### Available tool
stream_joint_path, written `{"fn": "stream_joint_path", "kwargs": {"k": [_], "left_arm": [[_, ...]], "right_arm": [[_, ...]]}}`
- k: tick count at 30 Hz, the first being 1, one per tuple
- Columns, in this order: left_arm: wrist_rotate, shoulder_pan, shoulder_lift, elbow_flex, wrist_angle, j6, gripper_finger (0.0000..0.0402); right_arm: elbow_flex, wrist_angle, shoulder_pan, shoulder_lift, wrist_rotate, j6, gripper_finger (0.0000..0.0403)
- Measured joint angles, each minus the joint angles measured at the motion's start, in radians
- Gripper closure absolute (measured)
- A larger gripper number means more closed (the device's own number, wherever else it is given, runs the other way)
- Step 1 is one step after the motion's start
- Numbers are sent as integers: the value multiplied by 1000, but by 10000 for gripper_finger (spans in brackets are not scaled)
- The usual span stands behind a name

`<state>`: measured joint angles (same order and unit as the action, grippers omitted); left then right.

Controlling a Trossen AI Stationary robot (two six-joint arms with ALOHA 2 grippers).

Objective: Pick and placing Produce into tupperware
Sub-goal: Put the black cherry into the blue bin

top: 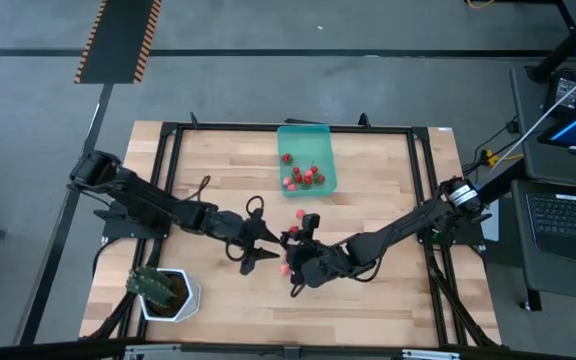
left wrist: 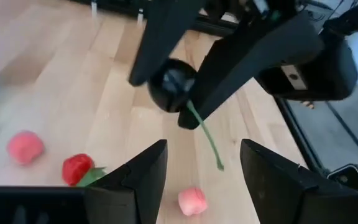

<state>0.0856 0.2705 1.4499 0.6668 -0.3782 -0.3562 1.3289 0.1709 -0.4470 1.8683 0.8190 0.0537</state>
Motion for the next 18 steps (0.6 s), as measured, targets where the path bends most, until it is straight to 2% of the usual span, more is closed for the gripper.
{"fn": "stream_joint_path", "kwargs": {"k": [5,7,11,18], "left_arm": [[-4,-31,77,1,-18,-8,207],[-42,-44,93,0,-37,-8,207],[-142,-54,84,0,-68,-8,207],[-151,-54,59,0,-71,-4,207]], "right_arm": [[0,3,2,0,-3,-4,285],[0,7,1,0,-8,-2,285],[0,43,1,0,-9,-22,285],[-3,55,1,0,-9,-49,285]]}}
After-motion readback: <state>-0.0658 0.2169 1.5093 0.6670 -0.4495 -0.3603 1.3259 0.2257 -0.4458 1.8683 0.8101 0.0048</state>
